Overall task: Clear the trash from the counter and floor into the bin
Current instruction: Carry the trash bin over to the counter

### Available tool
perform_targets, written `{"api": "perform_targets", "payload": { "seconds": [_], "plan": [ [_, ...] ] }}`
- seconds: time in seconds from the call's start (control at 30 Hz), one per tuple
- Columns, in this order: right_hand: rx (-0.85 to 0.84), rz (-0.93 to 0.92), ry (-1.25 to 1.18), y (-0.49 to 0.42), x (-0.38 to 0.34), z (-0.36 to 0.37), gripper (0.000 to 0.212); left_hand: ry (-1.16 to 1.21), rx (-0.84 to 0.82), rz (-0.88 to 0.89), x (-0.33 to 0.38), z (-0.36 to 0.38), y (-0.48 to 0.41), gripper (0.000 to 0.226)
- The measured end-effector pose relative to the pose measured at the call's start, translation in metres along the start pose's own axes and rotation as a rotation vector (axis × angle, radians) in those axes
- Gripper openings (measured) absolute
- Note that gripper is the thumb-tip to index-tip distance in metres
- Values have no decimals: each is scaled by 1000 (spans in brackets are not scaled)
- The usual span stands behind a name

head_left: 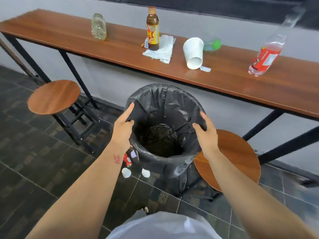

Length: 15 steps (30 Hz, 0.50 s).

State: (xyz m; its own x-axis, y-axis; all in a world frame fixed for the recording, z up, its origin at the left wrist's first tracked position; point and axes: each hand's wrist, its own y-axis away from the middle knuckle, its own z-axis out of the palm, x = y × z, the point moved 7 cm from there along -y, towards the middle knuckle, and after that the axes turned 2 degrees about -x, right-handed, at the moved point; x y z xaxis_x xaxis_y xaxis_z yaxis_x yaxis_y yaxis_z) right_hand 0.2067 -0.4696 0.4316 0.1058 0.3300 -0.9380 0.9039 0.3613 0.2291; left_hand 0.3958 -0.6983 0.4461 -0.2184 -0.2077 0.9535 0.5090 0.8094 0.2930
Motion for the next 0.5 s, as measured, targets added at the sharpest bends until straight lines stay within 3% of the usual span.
{"api": "perform_targets", "payload": {
  "seconds": [0.23, 0.5],
  "plan": [
    [127, 48, -26, 6, 2, 7, 52, -56, -129, -12, 15, 6, -40, 58],
    [159, 5, 177, -6, -5, -10, 56, -90, -135, -37, 22, 27, -54, 59]
  ]
}}
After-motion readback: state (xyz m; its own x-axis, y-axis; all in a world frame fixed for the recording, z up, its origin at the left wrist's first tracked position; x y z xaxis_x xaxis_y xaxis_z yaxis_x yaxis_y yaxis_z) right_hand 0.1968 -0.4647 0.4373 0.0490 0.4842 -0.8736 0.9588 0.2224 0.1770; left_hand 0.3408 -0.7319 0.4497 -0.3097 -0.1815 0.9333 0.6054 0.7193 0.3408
